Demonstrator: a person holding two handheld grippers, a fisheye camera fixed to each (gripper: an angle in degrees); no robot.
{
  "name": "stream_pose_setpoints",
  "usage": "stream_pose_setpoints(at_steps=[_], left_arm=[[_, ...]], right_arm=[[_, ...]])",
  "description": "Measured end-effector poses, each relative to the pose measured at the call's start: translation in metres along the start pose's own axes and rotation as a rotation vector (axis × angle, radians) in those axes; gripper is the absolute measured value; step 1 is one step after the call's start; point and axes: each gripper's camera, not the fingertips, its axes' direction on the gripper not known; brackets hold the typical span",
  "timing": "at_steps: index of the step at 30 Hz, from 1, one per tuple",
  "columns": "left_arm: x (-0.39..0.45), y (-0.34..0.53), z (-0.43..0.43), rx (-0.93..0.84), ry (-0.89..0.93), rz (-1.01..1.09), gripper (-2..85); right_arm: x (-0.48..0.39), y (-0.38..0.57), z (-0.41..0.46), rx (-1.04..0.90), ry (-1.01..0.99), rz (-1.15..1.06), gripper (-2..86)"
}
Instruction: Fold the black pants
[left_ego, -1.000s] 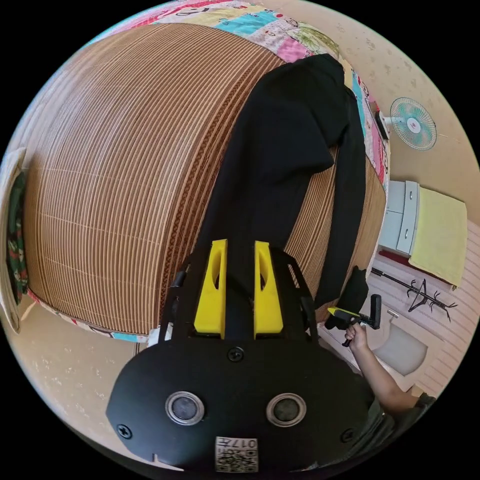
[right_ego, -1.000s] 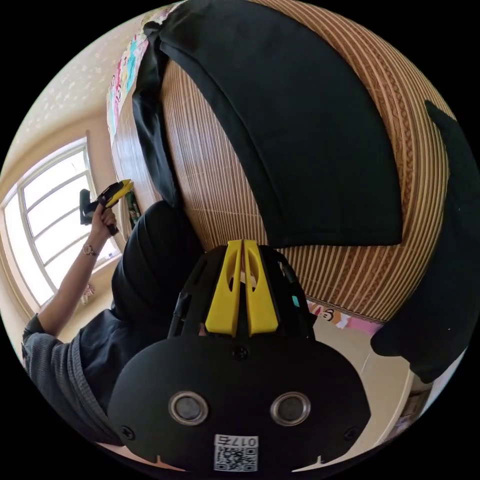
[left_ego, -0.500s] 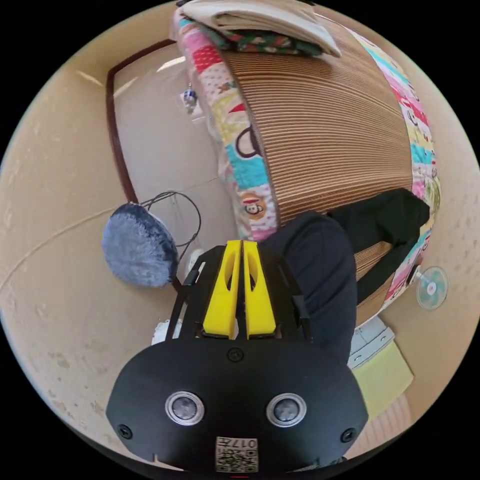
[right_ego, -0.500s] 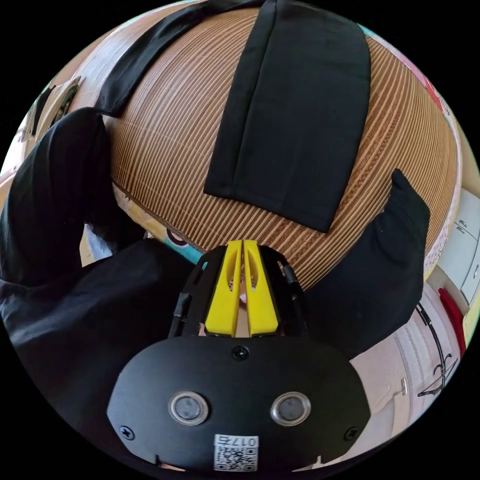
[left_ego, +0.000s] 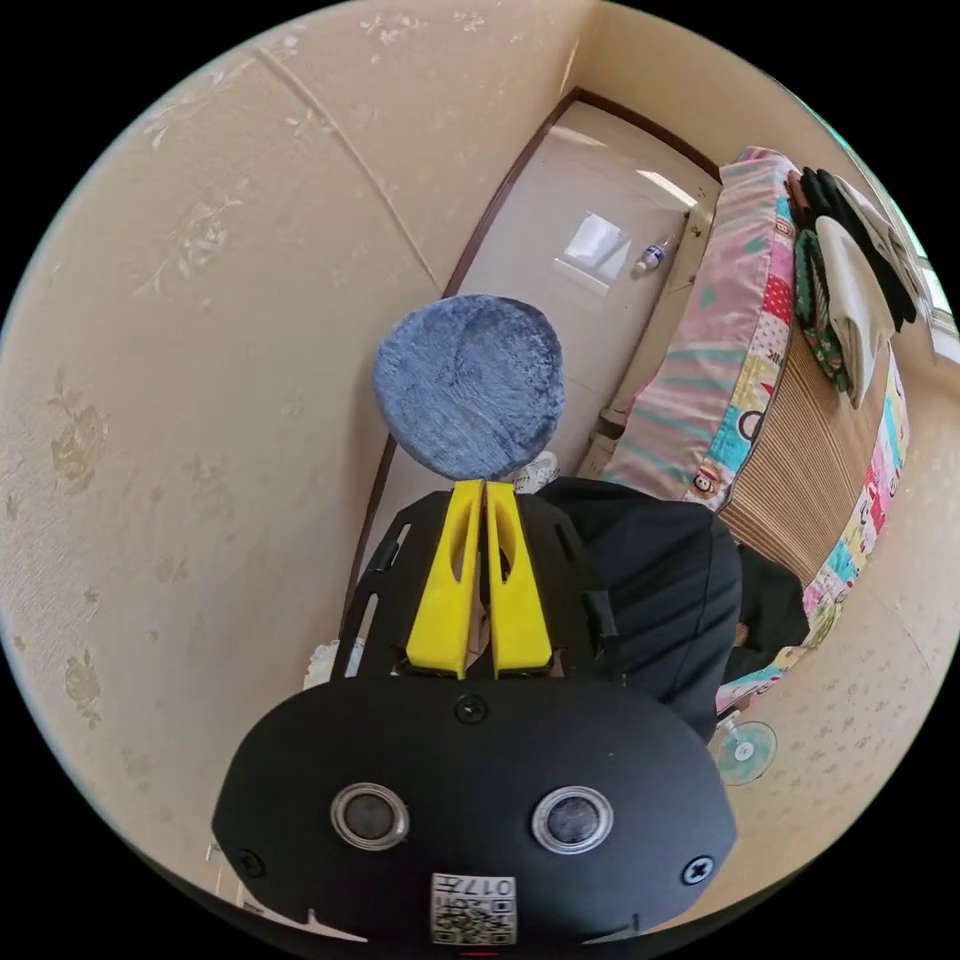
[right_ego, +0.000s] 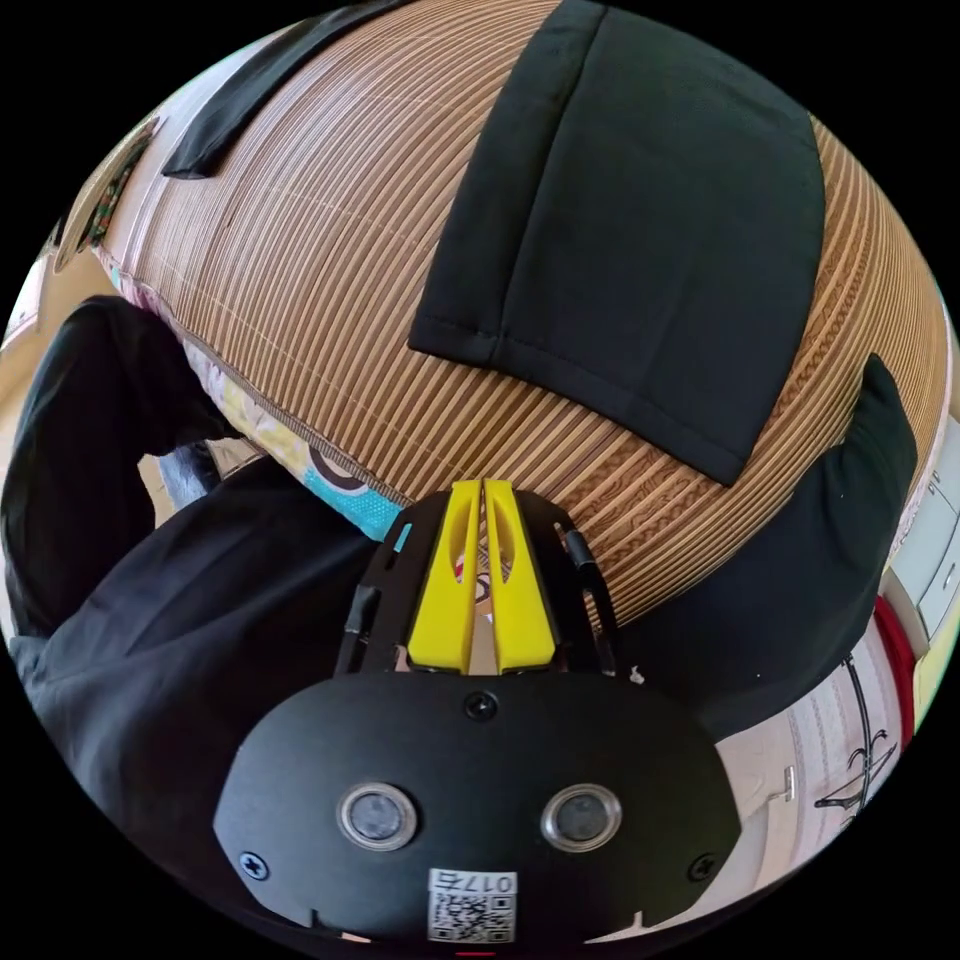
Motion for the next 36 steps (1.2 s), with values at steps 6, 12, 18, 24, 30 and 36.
stream_pose_setpoints(at_steps=[6,12,18,24,30,36], left_arm=[[0.008,-0.012,0.002,-0.028,0.115,-0.068,-0.5],[0.089,-0.048,0.009,-0.097,0.257,0.071,-0.5],[0.213,-0.083,0.022,-0.193,0.024,0.528,-0.5],[0.302,-0.1,0.043,-0.327,-0.113,0.884,-0.5],[0.34,-0.124,0.05,-0.407,-0.363,1.195,-0.5],[0.355,-0.149,0.049,-0.446,-0.533,1.395,-0.6]], right_arm=[[0.029,0.021,0.009,0.06,-0.173,0.088,0.5],[0.031,0.038,0.016,0.094,-0.201,0.212,0.7],[0.009,0.045,-0.009,0.231,-0.435,0.538,1.9],[-0.066,-0.037,-0.021,0.32,-0.745,0.372,8.0],[-0.108,-0.121,-0.008,0.32,-0.882,0.41,7.0],[-0.128,-0.102,0.011,0.401,-0.978,0.422,3.9]])
